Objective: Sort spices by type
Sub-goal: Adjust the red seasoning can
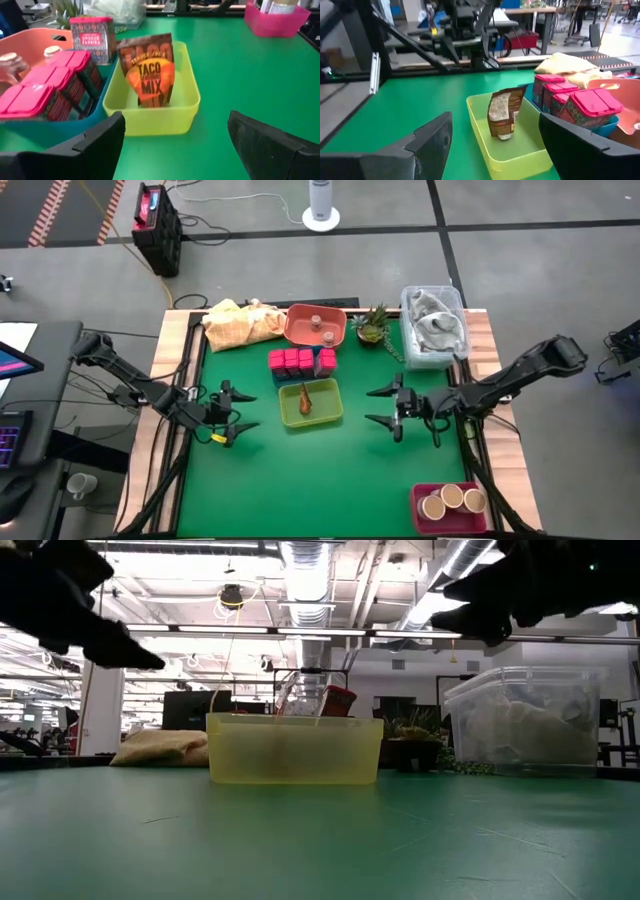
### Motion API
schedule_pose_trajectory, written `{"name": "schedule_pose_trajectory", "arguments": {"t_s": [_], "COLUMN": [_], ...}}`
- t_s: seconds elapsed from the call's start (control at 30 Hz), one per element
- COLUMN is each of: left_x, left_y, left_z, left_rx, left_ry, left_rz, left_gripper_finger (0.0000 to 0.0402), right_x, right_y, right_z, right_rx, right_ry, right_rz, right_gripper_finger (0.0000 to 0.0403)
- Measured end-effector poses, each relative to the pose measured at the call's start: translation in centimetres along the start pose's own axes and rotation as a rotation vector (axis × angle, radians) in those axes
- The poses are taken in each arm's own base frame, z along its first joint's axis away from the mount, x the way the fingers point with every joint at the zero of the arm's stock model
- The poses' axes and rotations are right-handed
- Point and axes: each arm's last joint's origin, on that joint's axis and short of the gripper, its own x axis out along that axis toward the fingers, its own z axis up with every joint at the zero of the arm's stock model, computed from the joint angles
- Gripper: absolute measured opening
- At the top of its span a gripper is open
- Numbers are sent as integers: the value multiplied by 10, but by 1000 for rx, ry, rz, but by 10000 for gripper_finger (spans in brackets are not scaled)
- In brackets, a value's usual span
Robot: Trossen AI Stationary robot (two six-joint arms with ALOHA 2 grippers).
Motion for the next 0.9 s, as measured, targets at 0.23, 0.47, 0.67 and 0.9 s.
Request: {"name": "schedule_pose_trajectory", "arguments": {"t_s": [0.23, 0.47, 0.67, 0.9], "left_x": [-6, 2, 9, 18], "left_y": [13, 43, 65, 80], "left_z": [-6, 19, 36, 40], "left_rx": [-20, -74, -99, -38], "left_ry": [-59, -66, -64, -68], "left_rz": [52, 233, 213, 302], "left_gripper_finger": [338, 338, 338, 338], "right_x": [-3, 6, 40, 102], "right_y": [-6, -33, -45, -74], "right_z": [-9, -6, 16, 27], "right_rx": [28, 115, 74, -18], "right_ry": [-69, -80, -39, 145], "right_rz": [-9, -151, -158, -220], "right_gripper_finger": [322, 322, 322, 322]}}
